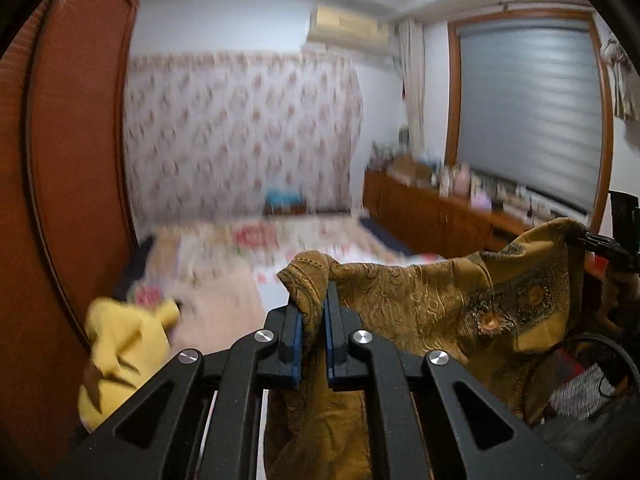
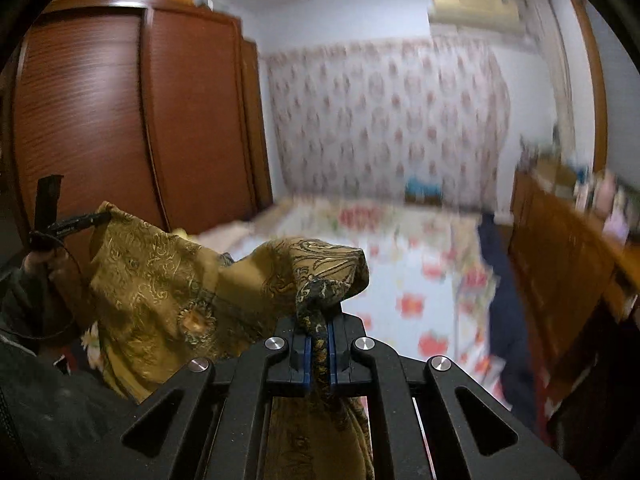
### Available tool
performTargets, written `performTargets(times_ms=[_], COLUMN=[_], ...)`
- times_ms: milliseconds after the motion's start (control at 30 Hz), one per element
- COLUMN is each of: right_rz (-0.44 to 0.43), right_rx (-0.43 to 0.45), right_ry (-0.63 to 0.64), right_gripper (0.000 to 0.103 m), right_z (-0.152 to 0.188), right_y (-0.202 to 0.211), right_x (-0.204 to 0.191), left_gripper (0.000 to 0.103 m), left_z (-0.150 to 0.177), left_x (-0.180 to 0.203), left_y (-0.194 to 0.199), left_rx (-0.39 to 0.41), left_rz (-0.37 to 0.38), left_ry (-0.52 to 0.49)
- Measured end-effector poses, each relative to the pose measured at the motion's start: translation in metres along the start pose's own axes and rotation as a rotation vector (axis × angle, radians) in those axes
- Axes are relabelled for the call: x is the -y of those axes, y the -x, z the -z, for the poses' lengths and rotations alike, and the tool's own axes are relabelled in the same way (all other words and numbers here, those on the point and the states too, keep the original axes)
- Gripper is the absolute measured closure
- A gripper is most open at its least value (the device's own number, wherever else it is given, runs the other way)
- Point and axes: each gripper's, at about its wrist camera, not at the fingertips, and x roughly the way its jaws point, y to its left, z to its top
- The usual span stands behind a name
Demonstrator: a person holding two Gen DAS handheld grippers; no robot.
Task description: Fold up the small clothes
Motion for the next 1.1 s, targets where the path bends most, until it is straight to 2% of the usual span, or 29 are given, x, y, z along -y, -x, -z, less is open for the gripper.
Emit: performTargets(times_ms=[167,333,500,600,733,933,1100], right_rz=[0.026,0.057,0.088,0.116,0.113,0.132,0.144], right_rx=[0.139,0.231,0.252,0.201,0.068,-0.150,-0.295], right_ry=[0.101,0.167,0.163,0.149,0.097,0.031,-0.037], right_gripper=[0.098,0.098,0.098,0.098,0.098,0.098,0.098], right_z=[-0.063,-0.118,-0.148,-0.149,-0.137,-0.075,-0.037], right_y=[0.050,0.089,0.093,0.057,-0.036,-0.182,-0.273], right_x=[-0.015,-0.017,-0.002,0.005,0.018,0.068,0.097], left_gripper=[0.094,0.094,0.094,0.094,0.094,0.094,0.094], left_z=[-0.050,-0.098,-0.123,-0.127,-0.110,-0.050,-0.014], left_x=[-0.001,-0.008,-0.022,-0.031,-0.045,-0.070,-0.072], left_y=[0.040,0.068,0.057,0.017,-0.065,-0.228,-0.309], left_rx=[0.141,0.250,0.271,0.229,0.117,-0.126,-0.262], left_rz=[-0.023,-0.038,-0.059,-0.093,-0.112,-0.136,-0.144], left_ry=[-0.016,-0.036,-0.036,-0.038,-0.017,-0.020,-0.013])
